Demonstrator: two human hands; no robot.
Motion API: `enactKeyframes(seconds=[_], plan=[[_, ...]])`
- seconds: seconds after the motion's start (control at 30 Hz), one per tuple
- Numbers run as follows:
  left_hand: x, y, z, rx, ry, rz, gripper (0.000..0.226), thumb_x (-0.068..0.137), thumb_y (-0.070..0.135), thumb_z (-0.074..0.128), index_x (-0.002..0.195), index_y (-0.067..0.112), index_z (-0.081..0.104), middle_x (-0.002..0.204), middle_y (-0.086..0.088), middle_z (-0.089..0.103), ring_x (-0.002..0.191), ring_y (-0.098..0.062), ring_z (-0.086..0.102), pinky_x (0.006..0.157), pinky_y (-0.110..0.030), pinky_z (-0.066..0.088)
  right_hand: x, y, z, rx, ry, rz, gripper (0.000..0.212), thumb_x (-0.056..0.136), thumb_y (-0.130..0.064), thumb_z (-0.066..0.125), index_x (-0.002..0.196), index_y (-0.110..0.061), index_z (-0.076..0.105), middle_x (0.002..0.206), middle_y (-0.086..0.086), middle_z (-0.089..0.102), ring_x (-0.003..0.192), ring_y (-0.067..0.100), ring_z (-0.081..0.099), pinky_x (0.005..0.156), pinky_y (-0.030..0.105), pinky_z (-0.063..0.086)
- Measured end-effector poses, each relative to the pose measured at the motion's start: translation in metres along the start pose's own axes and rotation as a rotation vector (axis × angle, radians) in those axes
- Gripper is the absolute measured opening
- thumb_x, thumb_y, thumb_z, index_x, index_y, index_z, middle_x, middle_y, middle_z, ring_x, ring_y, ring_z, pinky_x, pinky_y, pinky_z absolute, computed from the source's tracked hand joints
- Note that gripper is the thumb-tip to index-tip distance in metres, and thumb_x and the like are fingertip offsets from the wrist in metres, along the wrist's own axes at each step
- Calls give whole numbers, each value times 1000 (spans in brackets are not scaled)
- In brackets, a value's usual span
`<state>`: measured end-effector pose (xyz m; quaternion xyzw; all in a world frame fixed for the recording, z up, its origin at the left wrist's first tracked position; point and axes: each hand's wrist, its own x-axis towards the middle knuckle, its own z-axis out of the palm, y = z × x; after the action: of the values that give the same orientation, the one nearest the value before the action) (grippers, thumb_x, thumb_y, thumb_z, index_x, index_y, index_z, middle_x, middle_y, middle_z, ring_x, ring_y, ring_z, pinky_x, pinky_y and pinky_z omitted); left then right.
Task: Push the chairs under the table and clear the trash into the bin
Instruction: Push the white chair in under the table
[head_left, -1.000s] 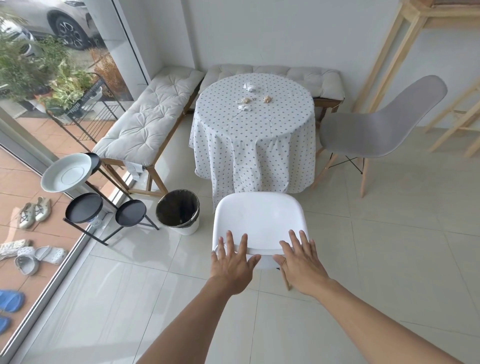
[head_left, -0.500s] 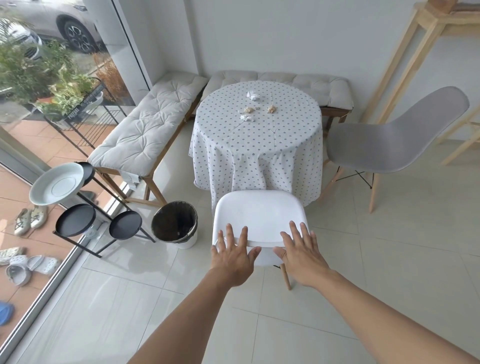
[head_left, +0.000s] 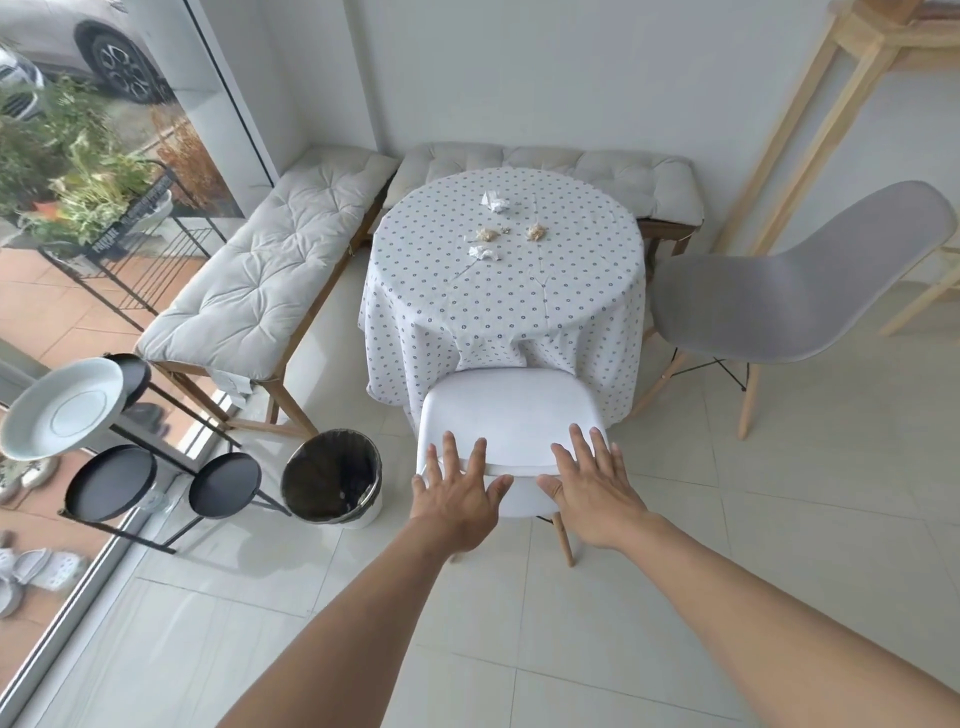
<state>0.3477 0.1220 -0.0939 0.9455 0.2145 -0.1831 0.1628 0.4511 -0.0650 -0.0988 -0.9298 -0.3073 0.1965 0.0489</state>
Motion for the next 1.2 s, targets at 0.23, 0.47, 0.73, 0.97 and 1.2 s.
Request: enactKeyframes(seconds=[0.23, 0.47, 0.73, 0.97, 1.2], plan=[[47, -1, -25, -21, -9, -2, 75, 98, 74, 11, 162, 38, -4, 171, -10, -21, 157, -39, -14, 122, -64, 10, 47, 3, -17, -12, 10, 13, 66, 104, -57, 14, 157, -17, 11, 169, 14, -15, 152, 36, -24, 124, 55, -8], [83, 12, -44, -83, -5, -27, 65, 103, 66, 18, 161, 42, 0, 171, -9, -21, 156, -39, -17, 124, -63, 9, 84, 3, -40, -23, -15, 74, 65, 106, -52, 15, 160, -17, 5, 168, 15, -17, 152, 37, -24, 124, 56, -4], [103, 51, -65, -100, 13, -178, 59, 105, 59, 29, 159, 43, 13, 173, -5, -10, 158, -34, -7, 119, -67, 16, 101, 5, -63, -4, 27, 110, 57, 108, -43, 21, 159, -19, 14, 170, 15, -3, 154, 41, -10, 120, 65, 2], [82, 119, -71, 52, 171, -203, 65, 107, 53, 34, 162, 26, 13, 173, -9, -6, 159, -33, -7, 123, -65, 12, 72, 108, -113, 6, 38, -32, 64, 106, -50, 27, 160, -17, 15, 170, 14, -3, 155, 36, -10, 122, 60, 6], [73, 279, -102, 10, 199, -107, 69, 106, 56, 32, 163, 25, 9, 173, -8, -11, 158, -31, -11, 124, -63, 7, 11, 271, -213, -18, 46, -2, 68, 104, -57, 27, 161, -21, 15, 170, 11, -8, 155, 34, -13, 124, 59, 3]])
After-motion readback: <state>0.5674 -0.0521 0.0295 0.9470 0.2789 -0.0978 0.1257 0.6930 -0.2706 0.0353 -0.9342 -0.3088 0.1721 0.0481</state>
